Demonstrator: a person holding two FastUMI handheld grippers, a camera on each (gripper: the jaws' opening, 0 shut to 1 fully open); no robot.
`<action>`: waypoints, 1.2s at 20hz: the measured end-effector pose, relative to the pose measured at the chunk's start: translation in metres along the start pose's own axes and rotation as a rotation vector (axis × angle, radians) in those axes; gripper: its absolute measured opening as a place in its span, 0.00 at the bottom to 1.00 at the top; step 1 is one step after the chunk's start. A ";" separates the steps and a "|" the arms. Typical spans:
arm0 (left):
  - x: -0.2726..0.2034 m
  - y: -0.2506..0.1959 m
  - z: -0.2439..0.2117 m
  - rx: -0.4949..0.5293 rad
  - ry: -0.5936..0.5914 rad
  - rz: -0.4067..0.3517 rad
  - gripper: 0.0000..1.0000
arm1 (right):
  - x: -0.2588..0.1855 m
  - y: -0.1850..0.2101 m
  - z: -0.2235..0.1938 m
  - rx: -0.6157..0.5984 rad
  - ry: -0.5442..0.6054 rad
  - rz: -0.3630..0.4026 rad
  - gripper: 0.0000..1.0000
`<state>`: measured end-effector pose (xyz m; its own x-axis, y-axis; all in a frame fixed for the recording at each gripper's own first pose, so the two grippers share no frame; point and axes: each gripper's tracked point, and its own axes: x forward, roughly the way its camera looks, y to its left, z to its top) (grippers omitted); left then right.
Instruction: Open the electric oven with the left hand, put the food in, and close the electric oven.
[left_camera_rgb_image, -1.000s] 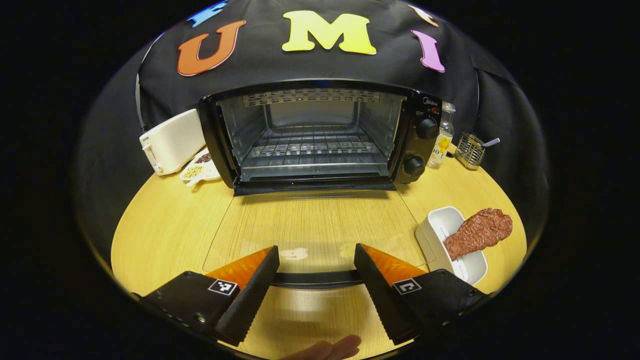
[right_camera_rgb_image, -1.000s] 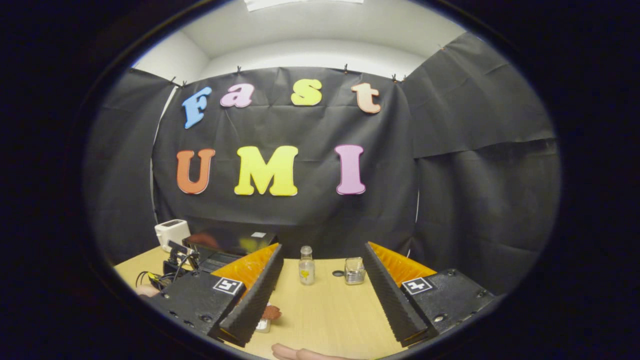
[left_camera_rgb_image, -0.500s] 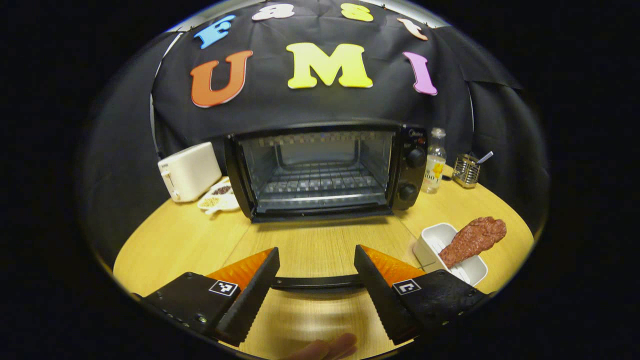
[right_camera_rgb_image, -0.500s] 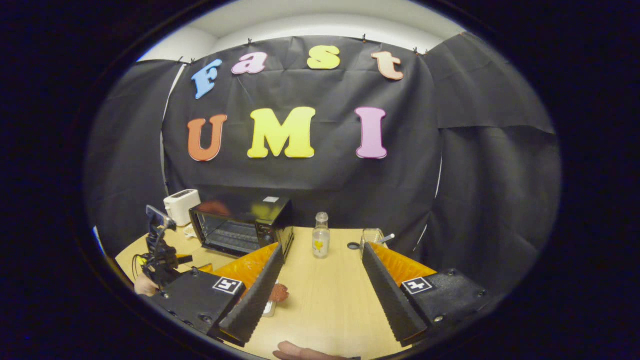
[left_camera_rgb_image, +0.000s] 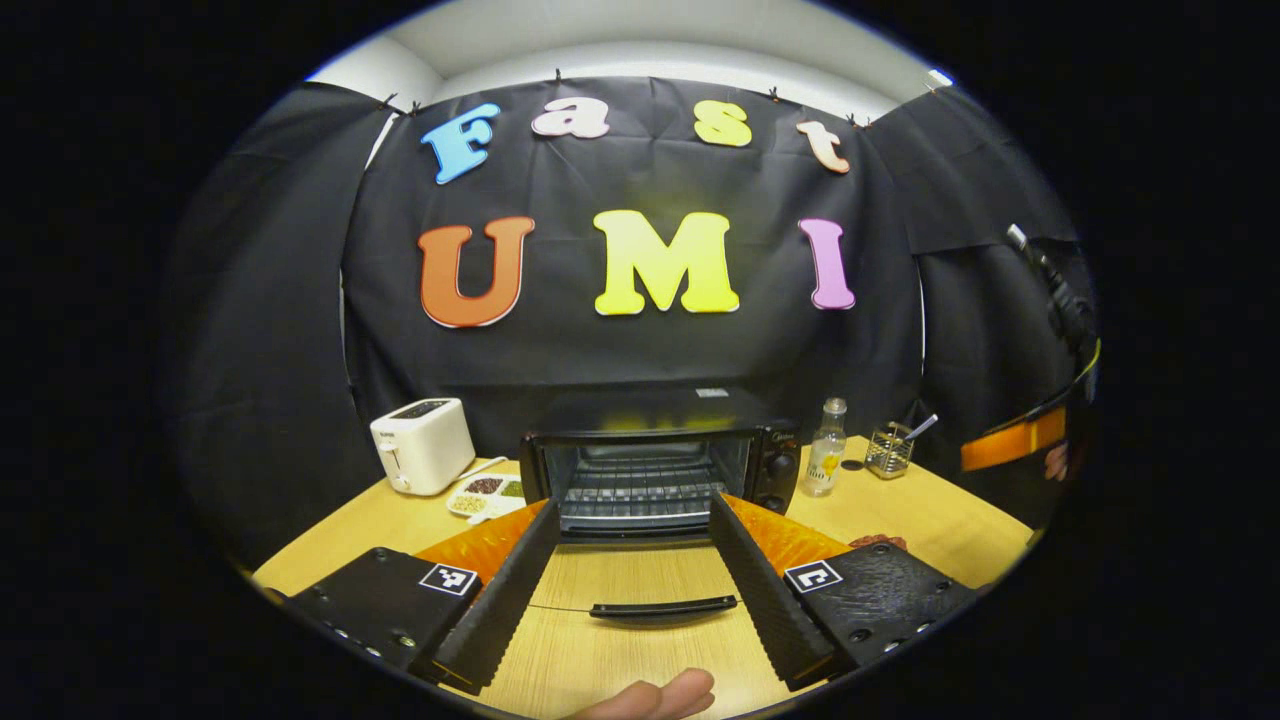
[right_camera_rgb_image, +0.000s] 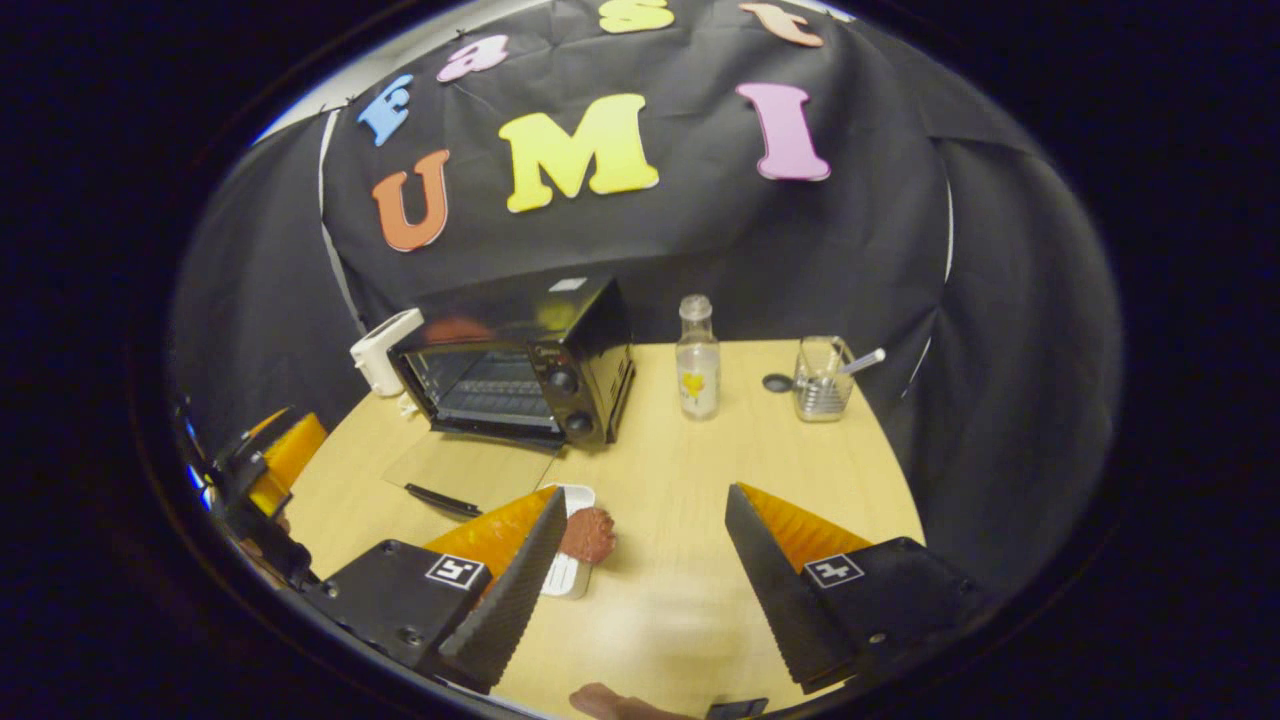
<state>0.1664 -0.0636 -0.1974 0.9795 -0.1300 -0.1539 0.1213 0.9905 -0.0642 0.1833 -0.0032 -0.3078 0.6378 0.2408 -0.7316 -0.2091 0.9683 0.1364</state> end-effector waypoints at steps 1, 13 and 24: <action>-0.010 0.004 0.011 0.001 -0.019 0.006 0.96 | 0.012 0.004 -0.008 0.017 0.043 0.031 1.00; -0.077 0.020 0.053 0.037 -0.083 0.020 0.96 | 0.091 0.043 -0.080 0.322 0.367 0.361 0.50; -0.101 0.037 0.055 0.027 -0.072 0.030 0.96 | 0.039 0.048 -0.052 0.150 0.131 0.205 0.10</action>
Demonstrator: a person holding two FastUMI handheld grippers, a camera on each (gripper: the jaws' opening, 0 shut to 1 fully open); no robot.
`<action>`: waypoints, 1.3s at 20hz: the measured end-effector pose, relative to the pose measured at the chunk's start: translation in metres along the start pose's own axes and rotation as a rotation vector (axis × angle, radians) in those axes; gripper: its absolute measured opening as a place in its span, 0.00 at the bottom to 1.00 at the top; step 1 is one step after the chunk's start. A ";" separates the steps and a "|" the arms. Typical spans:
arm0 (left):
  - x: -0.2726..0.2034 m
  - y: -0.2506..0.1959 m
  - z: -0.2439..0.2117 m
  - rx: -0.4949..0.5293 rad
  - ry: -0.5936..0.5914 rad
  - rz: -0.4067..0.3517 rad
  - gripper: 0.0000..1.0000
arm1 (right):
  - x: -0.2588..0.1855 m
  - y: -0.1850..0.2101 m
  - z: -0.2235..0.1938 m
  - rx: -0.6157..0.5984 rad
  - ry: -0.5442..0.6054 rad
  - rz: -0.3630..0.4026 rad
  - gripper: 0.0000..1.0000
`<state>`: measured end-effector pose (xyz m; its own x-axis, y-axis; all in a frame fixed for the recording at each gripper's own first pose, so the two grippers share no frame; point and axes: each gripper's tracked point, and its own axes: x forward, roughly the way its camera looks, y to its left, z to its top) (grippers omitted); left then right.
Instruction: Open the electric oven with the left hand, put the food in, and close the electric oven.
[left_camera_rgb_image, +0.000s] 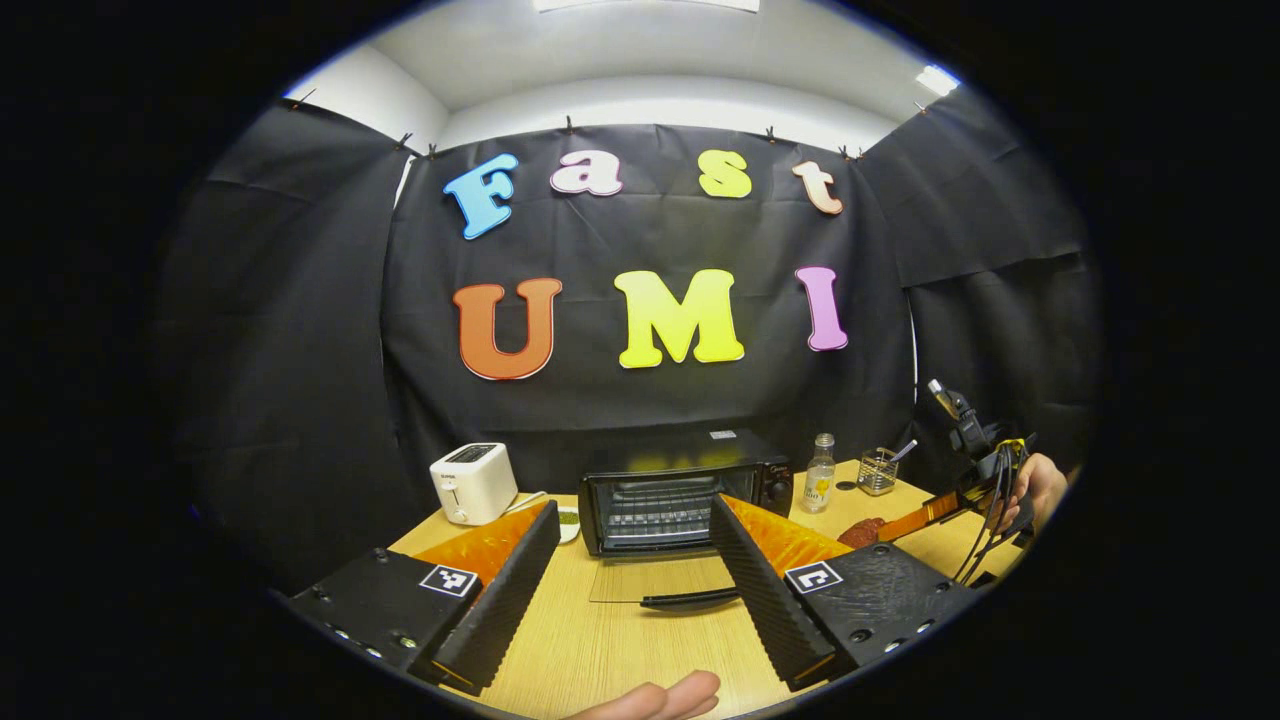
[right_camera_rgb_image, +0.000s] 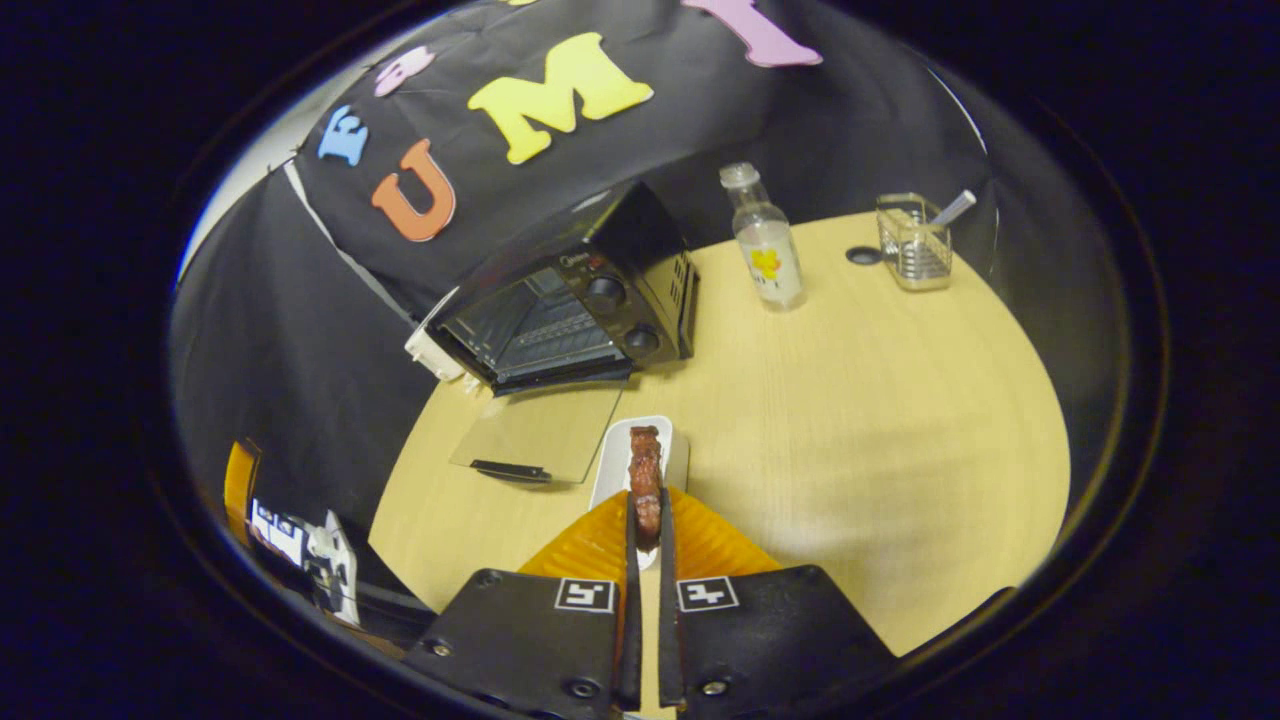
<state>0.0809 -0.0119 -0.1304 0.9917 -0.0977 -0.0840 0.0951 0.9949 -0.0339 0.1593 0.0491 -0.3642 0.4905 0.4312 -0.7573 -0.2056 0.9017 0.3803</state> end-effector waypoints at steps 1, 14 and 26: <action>-0.002 0.003 -0.002 -0.003 0.000 0.000 0.96 | -0.005 0.007 0.003 -0.026 -0.023 -0.006 0.10; -0.007 0.051 -0.037 -0.037 0.063 0.031 0.96 | 0.026 0.114 0.006 -0.411 -0.166 -0.131 0.10; 0.014 0.069 -0.076 -0.070 0.107 0.028 0.96 | 0.129 0.196 0.049 -0.469 -0.310 -0.168 0.10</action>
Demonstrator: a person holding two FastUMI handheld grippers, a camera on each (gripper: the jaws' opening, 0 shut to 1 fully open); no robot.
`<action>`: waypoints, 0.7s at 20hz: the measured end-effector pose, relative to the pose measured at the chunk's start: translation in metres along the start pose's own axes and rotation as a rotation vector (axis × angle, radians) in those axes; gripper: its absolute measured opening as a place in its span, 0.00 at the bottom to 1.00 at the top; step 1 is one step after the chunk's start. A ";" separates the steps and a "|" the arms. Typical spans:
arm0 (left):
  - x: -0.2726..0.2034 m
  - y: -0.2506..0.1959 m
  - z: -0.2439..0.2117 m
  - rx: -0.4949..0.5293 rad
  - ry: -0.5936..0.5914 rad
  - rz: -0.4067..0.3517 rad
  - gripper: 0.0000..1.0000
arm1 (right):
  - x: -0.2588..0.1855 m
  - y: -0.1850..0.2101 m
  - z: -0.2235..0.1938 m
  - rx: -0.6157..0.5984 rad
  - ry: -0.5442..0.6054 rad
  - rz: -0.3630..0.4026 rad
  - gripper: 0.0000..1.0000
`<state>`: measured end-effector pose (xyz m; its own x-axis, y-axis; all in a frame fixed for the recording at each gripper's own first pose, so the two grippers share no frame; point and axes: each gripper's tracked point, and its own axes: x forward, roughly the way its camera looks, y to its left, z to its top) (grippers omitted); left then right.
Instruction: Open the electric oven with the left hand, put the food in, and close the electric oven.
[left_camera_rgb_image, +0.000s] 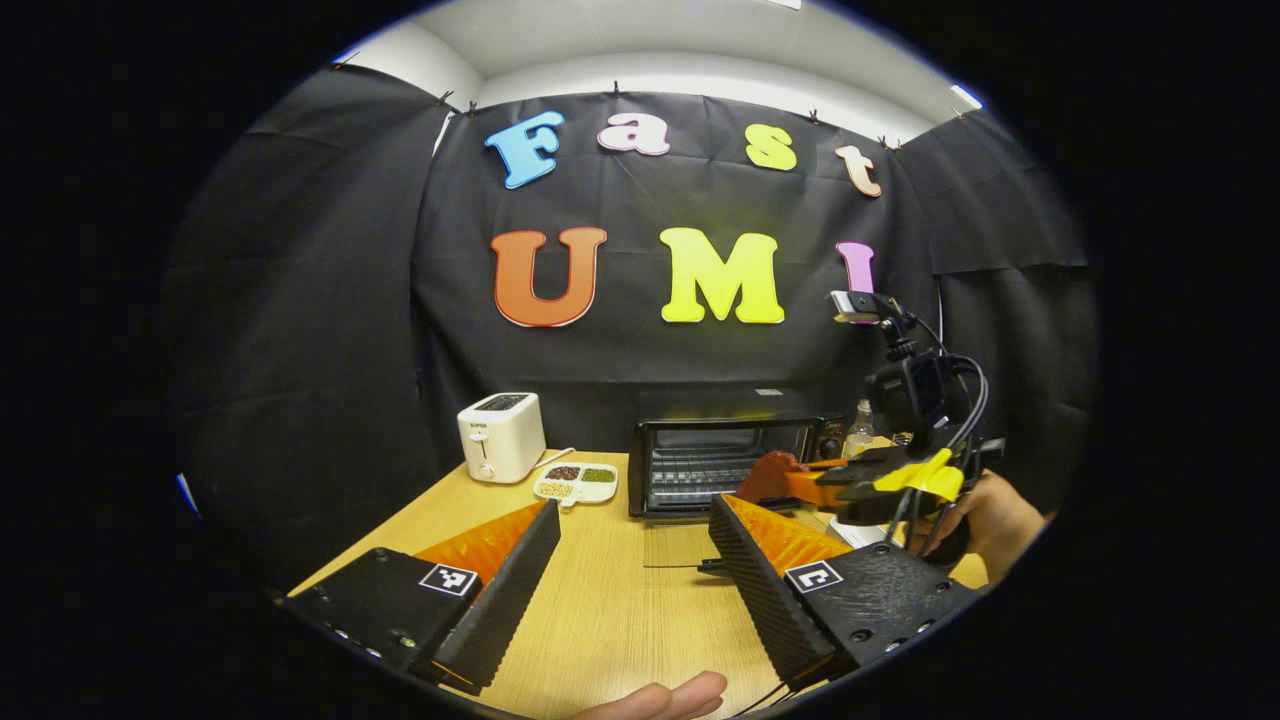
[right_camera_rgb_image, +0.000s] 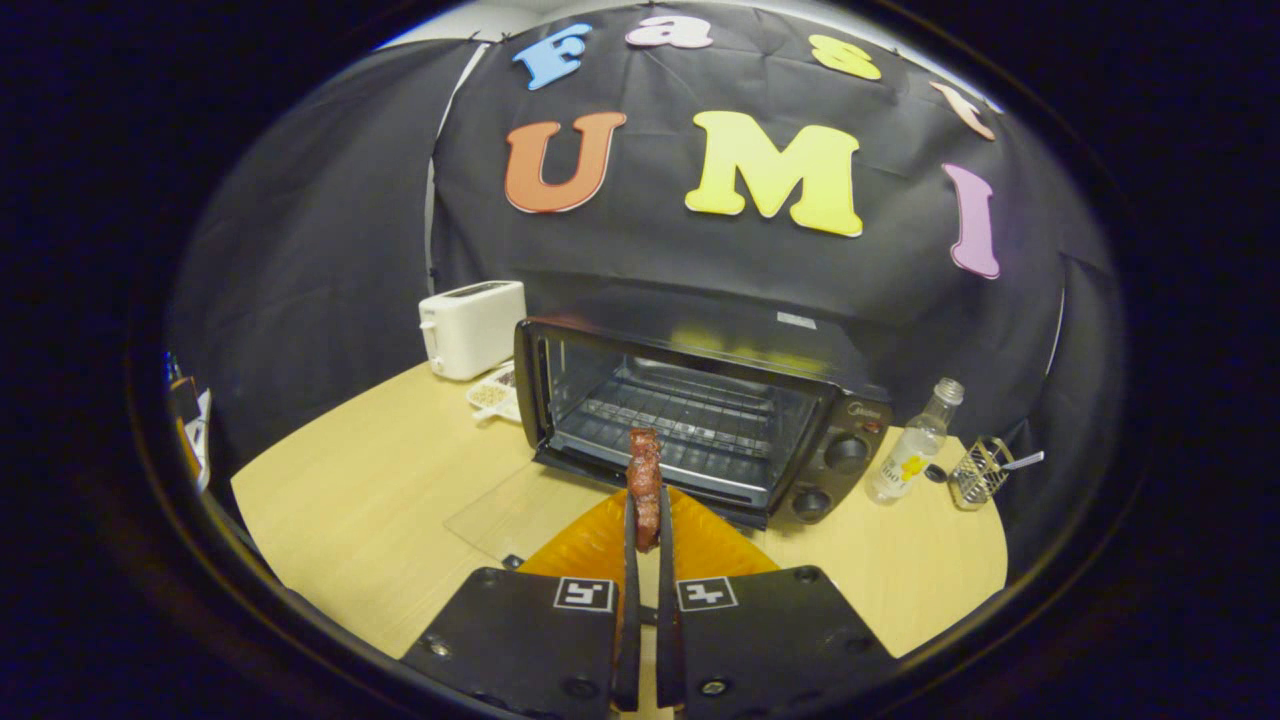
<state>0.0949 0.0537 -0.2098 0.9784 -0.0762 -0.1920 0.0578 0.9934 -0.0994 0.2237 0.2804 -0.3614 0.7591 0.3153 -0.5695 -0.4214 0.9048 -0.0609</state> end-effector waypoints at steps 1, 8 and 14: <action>0.003 0.001 -0.002 0.001 0.001 -0.001 0.96 | 0.009 0.004 0.005 0.022 -0.018 -0.002 0.10; 0.010 0.026 -0.016 0.002 -0.007 0.050 0.96 | 0.088 0.006 0.015 0.284 -0.091 -0.024 0.10; 0.016 0.045 -0.024 0.010 -0.002 0.066 0.96 | 0.141 -0.005 0.020 0.663 -0.099 0.060 0.11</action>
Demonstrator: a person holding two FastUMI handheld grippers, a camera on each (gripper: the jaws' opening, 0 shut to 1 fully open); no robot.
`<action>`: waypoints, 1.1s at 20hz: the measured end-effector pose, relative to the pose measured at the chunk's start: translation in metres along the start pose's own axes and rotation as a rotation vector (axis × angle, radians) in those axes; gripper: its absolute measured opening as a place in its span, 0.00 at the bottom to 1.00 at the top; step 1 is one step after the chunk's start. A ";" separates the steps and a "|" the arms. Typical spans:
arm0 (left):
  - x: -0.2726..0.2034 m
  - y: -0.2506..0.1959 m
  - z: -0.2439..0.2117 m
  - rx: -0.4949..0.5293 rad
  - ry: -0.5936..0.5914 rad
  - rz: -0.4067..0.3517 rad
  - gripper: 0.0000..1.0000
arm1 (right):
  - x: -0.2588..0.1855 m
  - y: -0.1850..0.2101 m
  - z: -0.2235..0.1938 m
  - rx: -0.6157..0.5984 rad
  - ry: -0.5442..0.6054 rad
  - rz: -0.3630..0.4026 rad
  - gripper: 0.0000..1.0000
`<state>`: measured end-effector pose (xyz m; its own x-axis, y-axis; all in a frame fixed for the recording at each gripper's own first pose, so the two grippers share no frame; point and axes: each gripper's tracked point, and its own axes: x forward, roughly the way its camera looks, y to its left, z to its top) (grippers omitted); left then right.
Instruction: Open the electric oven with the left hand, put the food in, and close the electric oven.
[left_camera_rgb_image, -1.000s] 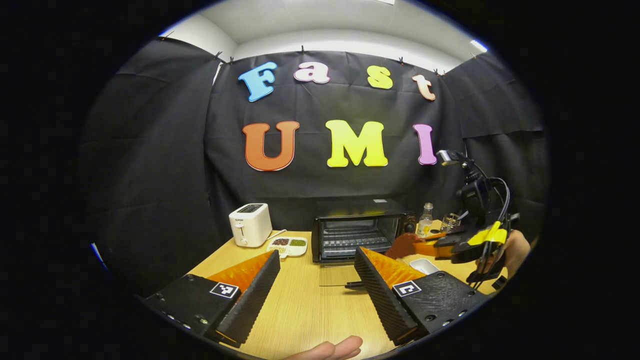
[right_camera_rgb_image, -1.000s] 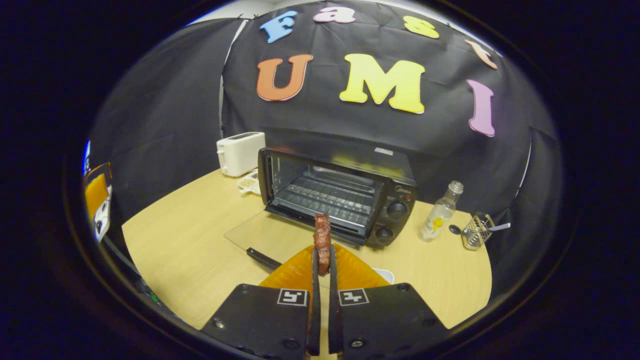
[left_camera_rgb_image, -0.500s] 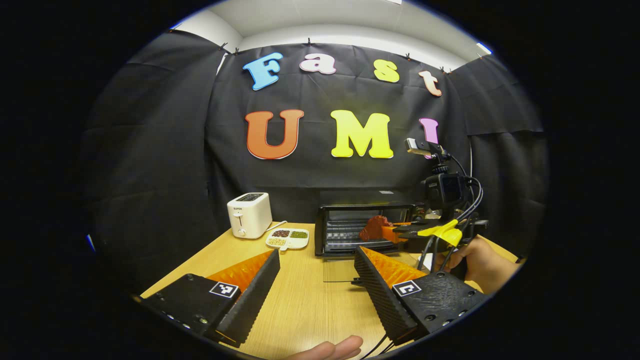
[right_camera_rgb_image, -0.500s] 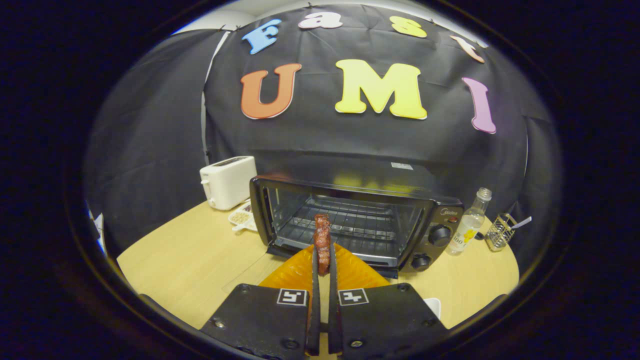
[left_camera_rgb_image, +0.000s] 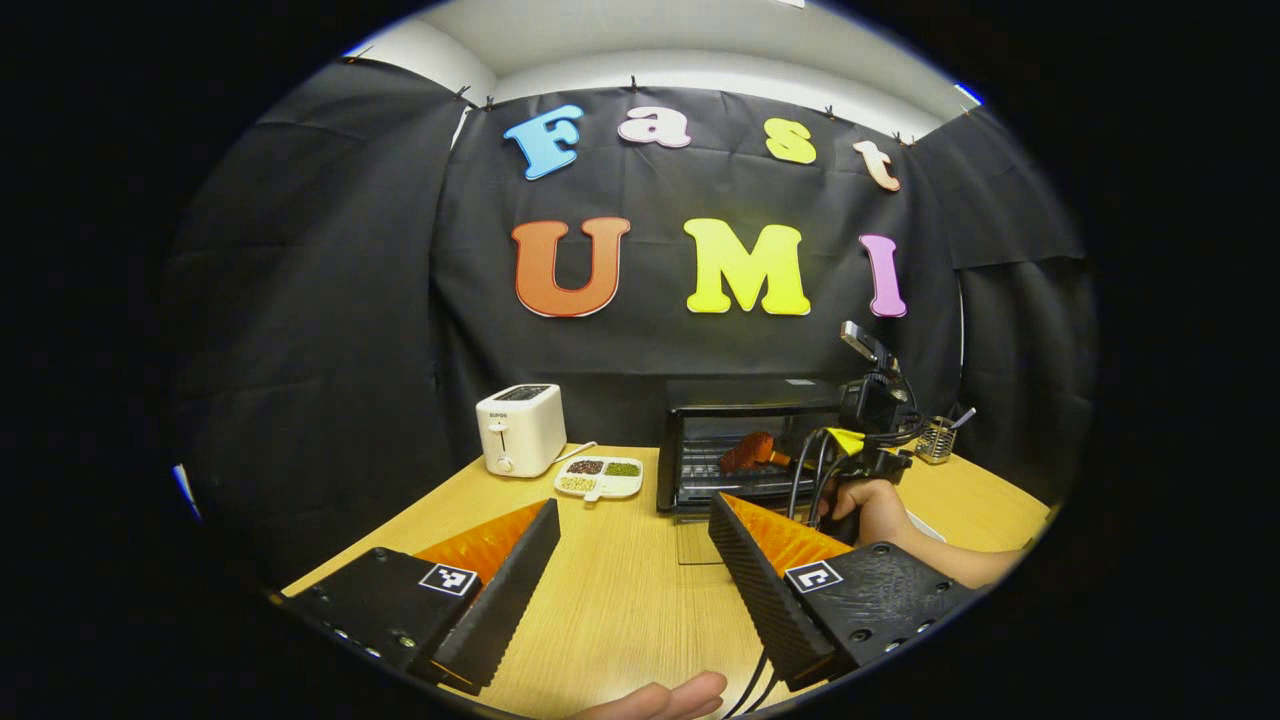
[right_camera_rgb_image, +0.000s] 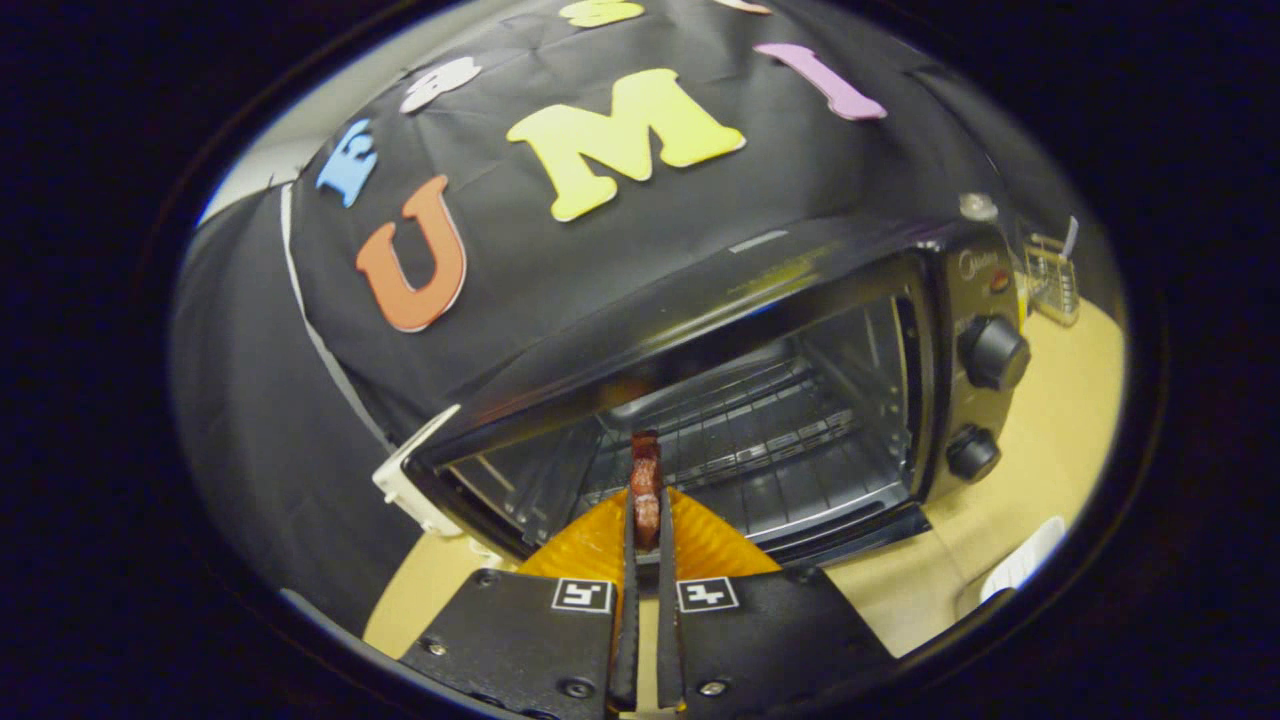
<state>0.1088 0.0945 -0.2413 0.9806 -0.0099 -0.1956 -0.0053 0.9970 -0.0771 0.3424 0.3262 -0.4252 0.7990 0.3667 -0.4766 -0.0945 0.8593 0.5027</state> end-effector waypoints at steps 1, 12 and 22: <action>0.000 0.003 -0.002 0.000 0.005 0.005 0.96 | 0.007 -0.002 -0.002 0.045 0.020 0.009 0.11; 0.001 0.011 -0.024 -0.021 0.059 0.018 0.96 | 0.018 -0.035 0.027 -0.036 -0.064 -0.091 0.28; 0.003 -0.006 -0.036 -0.024 0.103 -0.019 0.96 | -0.044 -0.066 0.040 -0.229 -0.127 -0.165 0.64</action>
<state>0.1052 0.0859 -0.2763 0.9554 -0.0375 -0.2929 0.0069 0.9945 -0.1047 0.3373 0.2394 -0.4086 0.8812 0.1806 -0.4370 -0.0771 0.9667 0.2440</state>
